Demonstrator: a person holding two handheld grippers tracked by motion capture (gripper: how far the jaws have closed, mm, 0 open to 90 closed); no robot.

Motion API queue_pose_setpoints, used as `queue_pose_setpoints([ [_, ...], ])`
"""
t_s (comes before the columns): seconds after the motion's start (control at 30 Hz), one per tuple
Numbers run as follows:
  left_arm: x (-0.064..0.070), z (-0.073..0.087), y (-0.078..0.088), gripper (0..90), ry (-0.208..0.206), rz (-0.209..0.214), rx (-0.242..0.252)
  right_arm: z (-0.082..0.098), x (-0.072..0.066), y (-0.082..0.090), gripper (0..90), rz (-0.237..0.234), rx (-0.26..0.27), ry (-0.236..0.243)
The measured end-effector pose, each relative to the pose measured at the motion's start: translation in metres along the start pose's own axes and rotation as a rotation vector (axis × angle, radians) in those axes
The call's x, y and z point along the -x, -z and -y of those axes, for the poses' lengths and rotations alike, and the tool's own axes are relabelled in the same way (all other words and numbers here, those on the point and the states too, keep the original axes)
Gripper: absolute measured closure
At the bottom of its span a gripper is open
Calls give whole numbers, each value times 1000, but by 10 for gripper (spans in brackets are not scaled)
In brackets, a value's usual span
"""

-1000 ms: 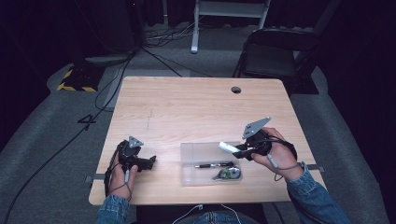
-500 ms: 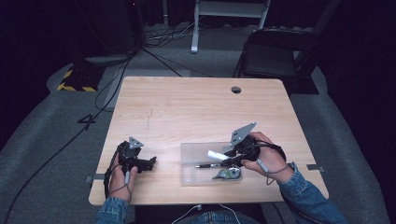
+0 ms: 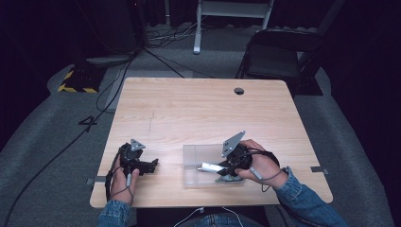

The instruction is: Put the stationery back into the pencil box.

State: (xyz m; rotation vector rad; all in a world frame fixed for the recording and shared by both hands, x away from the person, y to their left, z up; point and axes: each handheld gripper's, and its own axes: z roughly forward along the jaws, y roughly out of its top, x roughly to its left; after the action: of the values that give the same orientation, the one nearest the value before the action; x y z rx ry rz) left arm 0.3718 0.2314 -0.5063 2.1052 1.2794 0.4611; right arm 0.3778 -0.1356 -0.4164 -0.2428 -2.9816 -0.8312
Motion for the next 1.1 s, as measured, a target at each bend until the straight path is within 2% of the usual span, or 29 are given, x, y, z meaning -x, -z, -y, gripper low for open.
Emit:
queue_pose_setpoints([
  [0.2,0,0,0,6,0,0,0,-3,-2,-14,715,-28,-37,30],
  [0.5,0,0,0,5,0,0,0,-5,0,-27,715,-49,-94,18],
  [0.83,0,0,0,2,0,2,-2,-8,5,-35,714,-60,-116,27],
  [1.1,0,0,0,2,0,2,-3,-8,10,-39,714,-73,-126,10],
])
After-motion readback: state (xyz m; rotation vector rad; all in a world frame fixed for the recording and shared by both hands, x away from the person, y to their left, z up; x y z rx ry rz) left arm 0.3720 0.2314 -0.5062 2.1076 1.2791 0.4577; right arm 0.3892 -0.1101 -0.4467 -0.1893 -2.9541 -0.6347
